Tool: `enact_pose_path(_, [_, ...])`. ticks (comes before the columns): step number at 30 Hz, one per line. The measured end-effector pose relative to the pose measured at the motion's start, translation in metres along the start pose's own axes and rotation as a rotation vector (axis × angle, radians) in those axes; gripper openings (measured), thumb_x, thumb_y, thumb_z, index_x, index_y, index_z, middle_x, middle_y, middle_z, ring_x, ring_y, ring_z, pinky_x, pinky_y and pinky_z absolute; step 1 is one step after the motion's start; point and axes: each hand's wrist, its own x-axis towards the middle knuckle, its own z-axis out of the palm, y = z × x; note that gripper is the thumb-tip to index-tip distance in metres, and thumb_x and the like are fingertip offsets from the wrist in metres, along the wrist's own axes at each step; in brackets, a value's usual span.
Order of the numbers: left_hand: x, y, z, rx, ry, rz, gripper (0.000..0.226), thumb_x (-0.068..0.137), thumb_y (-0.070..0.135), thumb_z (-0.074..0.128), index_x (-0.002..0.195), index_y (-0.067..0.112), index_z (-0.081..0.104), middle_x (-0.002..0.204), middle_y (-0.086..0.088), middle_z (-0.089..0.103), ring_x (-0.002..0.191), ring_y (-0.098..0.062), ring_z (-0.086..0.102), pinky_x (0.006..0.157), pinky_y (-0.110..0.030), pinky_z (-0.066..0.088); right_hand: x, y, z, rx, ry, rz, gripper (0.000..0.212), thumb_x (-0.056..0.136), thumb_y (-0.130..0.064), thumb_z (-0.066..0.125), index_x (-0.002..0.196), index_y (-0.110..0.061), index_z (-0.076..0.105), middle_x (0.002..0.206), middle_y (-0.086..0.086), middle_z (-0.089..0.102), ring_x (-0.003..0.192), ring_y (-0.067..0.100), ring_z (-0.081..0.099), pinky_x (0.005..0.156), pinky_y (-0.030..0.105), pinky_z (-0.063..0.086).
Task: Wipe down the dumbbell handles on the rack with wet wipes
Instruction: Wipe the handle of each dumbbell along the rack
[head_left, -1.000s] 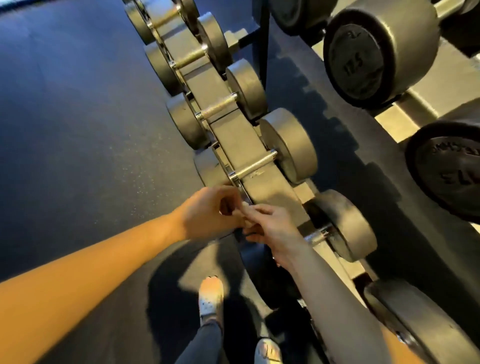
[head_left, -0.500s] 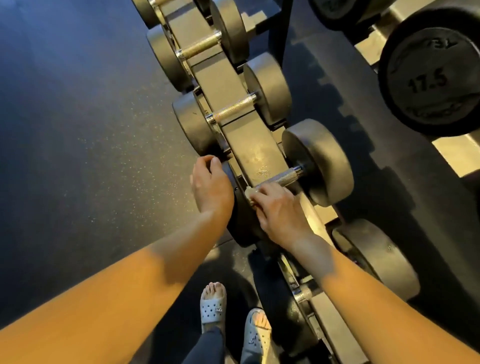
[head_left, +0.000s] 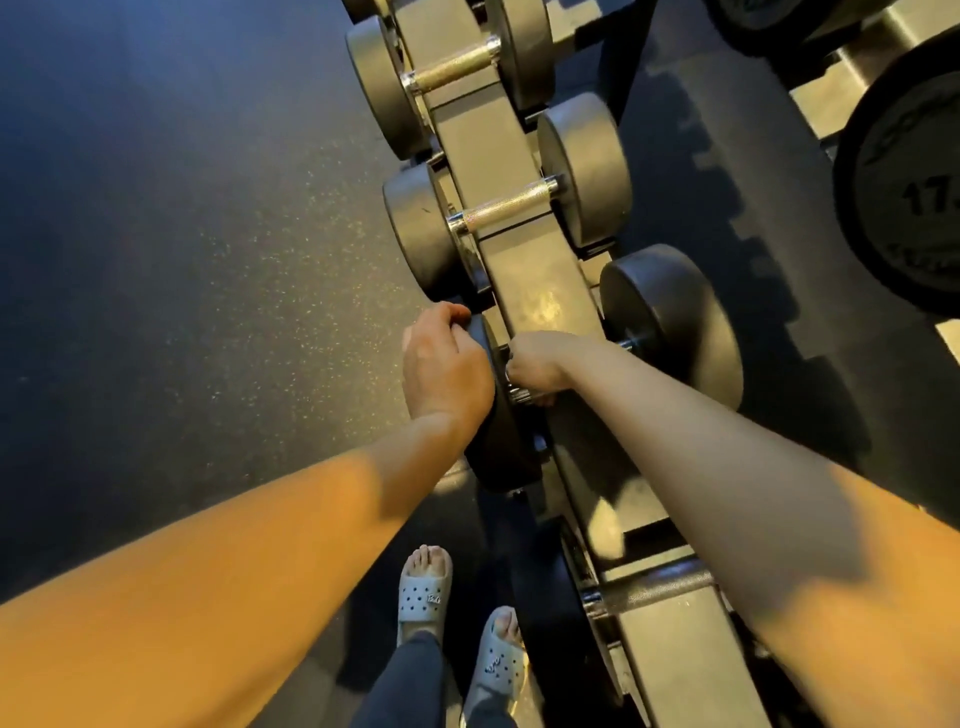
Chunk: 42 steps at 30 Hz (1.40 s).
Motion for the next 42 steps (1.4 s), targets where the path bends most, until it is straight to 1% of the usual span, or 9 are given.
enact_pose_path(7, [0.004,0.012,-0.005,0.415,-0.089,0.171,0.024,0.104,0.032,0.035,0.100,0.024,0.058,0.094,0.004,0.057,0.094,-0.019,0.053,0.086,-0.042,0.046,-0.035,0.047,0.067,-0.402,0.718,-0.439,0.023,0.088,-0.022,0.072,0.111,-0.022,0.075,0.116,-0.003,0.071,0.112,0.021,0.062,0.113,0.048,0.038])
enact_pose_path(10, [0.006,0.015,-0.003,0.473,-0.111,0.169,0.023,0.100,0.035,0.039,0.098,0.022,0.057,0.091,0.003,0.057,0.092,-0.021,0.054,0.083,-0.044,0.048,-0.035,0.038,0.068,-0.333,0.709,-0.383,0.021,0.093,-0.022,0.064,0.112,-0.022,0.072,0.111,-0.002,0.071,0.110,0.021,0.063,0.112,0.046,0.038])
enact_pose_path(16, [0.010,0.017,-0.003,0.440,-0.086,0.113,0.024,0.098,0.036,0.046,0.103,0.021,0.064,0.098,0.002,0.059,0.095,-0.018,0.049,0.075,-0.035,0.039,-0.001,-0.004,0.009,-0.245,0.102,-0.011,0.012,0.101,-0.025,0.051,0.105,-0.016,0.059,0.107,0.007,0.064,0.102,0.029,0.061,0.101,0.048,0.045])
enact_pose_path(18, [0.009,0.016,-0.005,0.421,-0.066,0.106,0.023,0.097,0.036,0.048,0.099,0.021,0.065,0.092,0.003,0.061,0.086,-0.016,0.051,0.067,-0.032,0.036,0.005,-0.004,0.007,-0.200,0.103,-0.014,0.012,0.102,-0.025,0.052,0.094,-0.017,0.056,0.104,0.008,0.063,0.101,0.029,0.062,0.100,0.048,0.048])
enact_pose_path(23, [0.007,0.015,-0.005,0.355,-0.069,0.112,0.021,0.097,0.035,0.048,0.091,0.023,0.065,0.083,0.004,0.061,0.077,-0.013,0.058,0.063,-0.033,0.047,-0.026,0.025,0.061,-0.262,0.745,-0.200,0.026,0.102,-0.031,0.049,0.101,-0.021,0.072,0.118,0.003,0.064,0.118,0.023,0.056,0.111,0.045,0.036])
enact_pose_path(28, [0.007,0.015,-0.003,0.349,-0.080,0.095,0.023,0.096,0.038,0.045,0.092,0.026,0.064,0.086,0.007,0.062,0.086,-0.018,0.059,0.080,-0.045,0.055,-0.051,0.044,0.108,-0.280,0.999,-0.373,0.027,0.088,-0.012,0.064,0.114,-0.016,0.072,0.131,0.009,0.061,0.128,0.026,0.051,0.114,0.049,0.036])
enact_pose_path(30, [0.008,0.015,-0.003,0.366,-0.078,0.093,0.023,0.095,0.039,0.043,0.088,0.027,0.062,0.086,0.008,0.061,0.088,-0.020,0.059,0.081,-0.047,0.054,-0.058,0.045,0.123,0.005,1.000,-0.283,0.015,0.093,-0.017,0.065,0.105,-0.019,0.074,0.114,0.000,0.063,0.110,0.019,0.057,0.097,0.037,0.047])
enact_pose_path(35, [0.008,0.014,-0.005,0.360,-0.094,0.111,0.024,0.098,0.038,0.043,0.087,0.027,0.061,0.086,0.007,0.063,0.086,-0.020,0.060,0.079,-0.046,0.054,-0.039,0.023,0.107,1.748,0.523,0.278,0.014,0.099,-0.006,0.058,0.103,-0.010,0.071,0.099,0.007,0.073,0.088,0.020,0.070,0.063,0.024,0.053])
enact_pose_path(42, [0.007,0.013,-0.005,0.389,-0.083,0.146,0.018,0.099,0.035,0.042,0.091,0.029,0.058,0.087,0.001,0.064,0.090,-0.026,0.061,0.079,-0.043,0.054,-0.019,0.031,0.085,2.243,0.440,0.331,0.012,0.096,0.004,0.054,0.090,-0.002,0.063,0.070,0.012,0.066,0.059,0.018,0.063,0.057,0.027,0.055])
